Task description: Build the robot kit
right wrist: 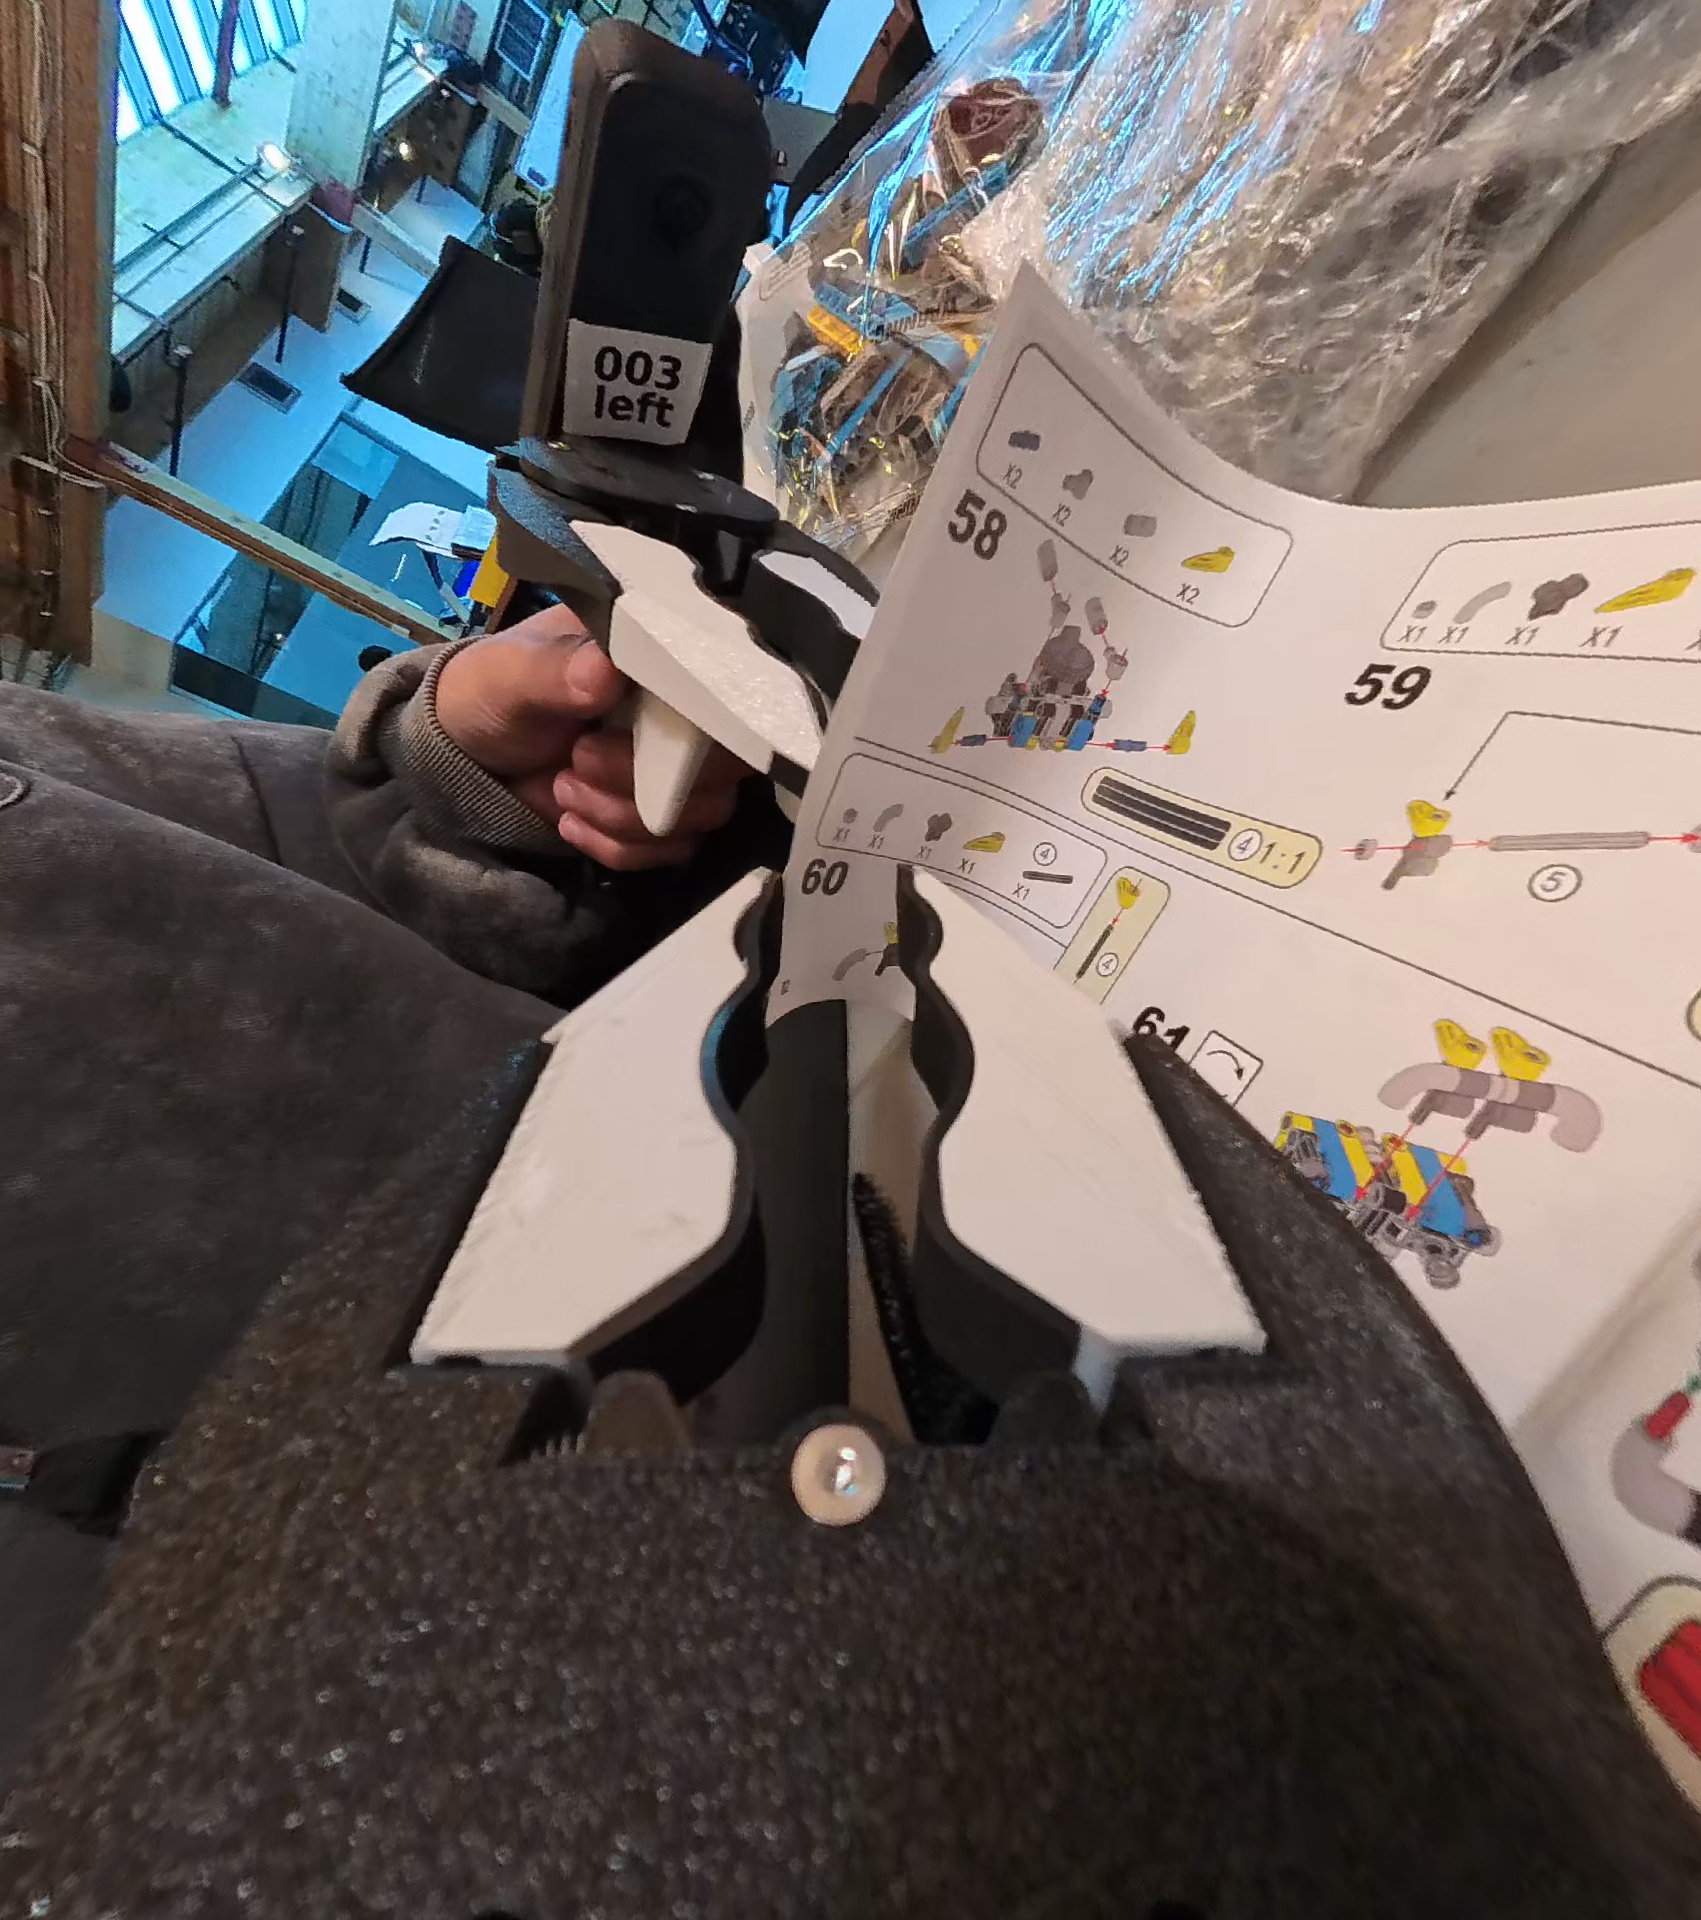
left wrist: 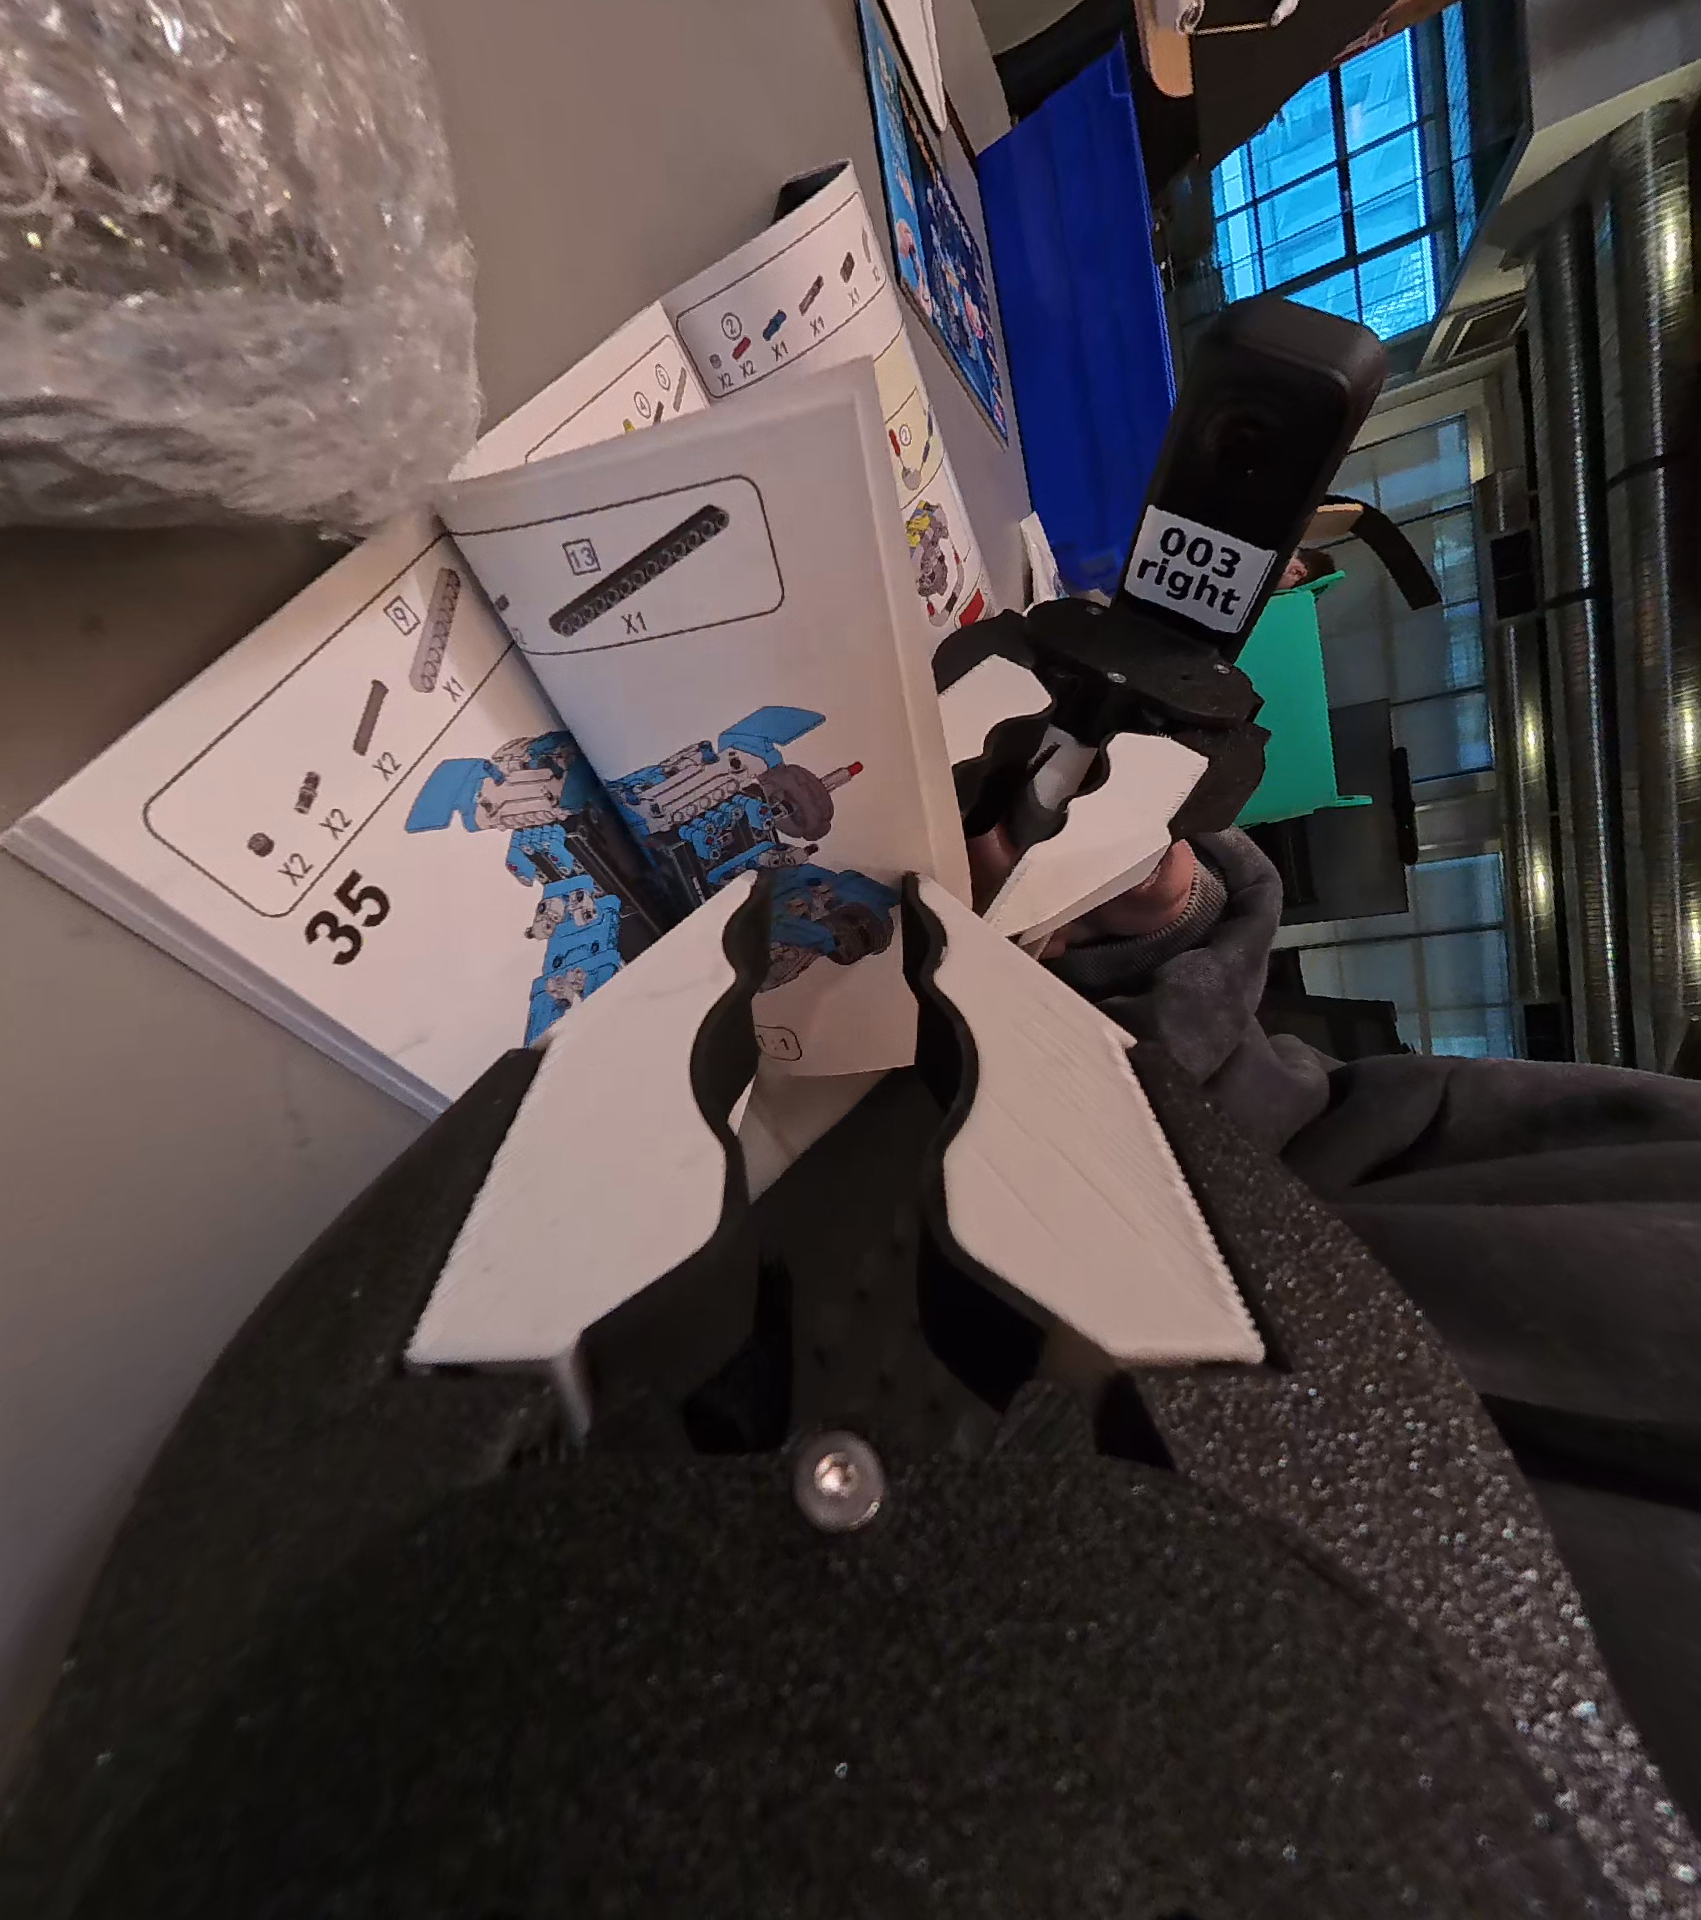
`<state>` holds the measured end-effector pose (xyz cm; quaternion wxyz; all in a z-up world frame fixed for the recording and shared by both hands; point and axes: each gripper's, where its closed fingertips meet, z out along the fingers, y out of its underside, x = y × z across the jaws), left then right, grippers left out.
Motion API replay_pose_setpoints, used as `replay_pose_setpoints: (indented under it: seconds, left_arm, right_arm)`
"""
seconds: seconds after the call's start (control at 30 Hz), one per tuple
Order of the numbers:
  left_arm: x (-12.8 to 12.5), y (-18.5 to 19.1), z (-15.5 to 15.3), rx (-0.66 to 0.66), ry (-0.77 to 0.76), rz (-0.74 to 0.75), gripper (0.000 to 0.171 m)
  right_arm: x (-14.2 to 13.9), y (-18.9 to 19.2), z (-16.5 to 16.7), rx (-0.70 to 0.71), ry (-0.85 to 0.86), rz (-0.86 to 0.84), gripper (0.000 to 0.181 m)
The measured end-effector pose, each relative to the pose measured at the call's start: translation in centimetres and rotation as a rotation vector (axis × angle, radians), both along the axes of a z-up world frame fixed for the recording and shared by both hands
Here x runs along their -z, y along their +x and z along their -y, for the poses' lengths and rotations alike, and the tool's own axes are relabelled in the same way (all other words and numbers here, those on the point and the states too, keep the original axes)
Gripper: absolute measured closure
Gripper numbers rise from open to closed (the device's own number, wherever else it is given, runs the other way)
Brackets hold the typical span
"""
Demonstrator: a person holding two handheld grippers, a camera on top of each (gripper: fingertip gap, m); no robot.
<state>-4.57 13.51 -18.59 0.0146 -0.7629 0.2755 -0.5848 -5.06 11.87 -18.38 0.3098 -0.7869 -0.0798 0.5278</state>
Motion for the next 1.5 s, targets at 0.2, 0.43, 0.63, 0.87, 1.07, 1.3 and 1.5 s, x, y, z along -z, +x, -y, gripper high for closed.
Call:
replay_pose_setpoints:
  seconds: [0.2, 0.43, 0.63, 0.87, 1.07, 1.3, 1.5]
  left_arm:
    - [0.2, -0.2, -0.1, -0.001, 0.000, -0.009, 0.147]
    - [0.6, -0.7, -0.3, -0.008, 0.000, -0.029, 0.141]
    - [0.3, -1.1, -0.1, -0.004, -0.020, -0.014, 0.137]
    - [0.2, -1.7, 0.7, 0.017, -0.063, 0.007, 0.121]
    - [-0.2, -1.4, 1.0, 0.038, 0.004, 0.017, 0.161]
    - [-3.5, 1.8, 1.7, 0.079, 0.013, 0.187, 0.171]
    - [-4.7, 4.5, 3.3, 0.147, 0.064, 0.227, 0.155]
  right_arm:
    - [0.2, 0.0, 0.0, -0.002, -0.007, 0.009, 0.160]
    - [1.1, 0.1, -0.2, 0.010, 0.002, 0.089, 0.165]
    - [1.5, 0.2, -0.4, 0.019, -0.005, 0.119, 0.167]
    - [2.1, 0.2, -0.6, 0.026, -0.016, 0.157, 0.167]
    - [1.2, 0.6, -0.7, 0.047, 0.024, 0.157, 0.164]
    - [-3.1, 0.7, 1.1, 0.009, 0.206, 0.146, 0.121]
    - [-2.6, 2.8, 0.5, 0.095, 0.195, 0.200, 0.143]
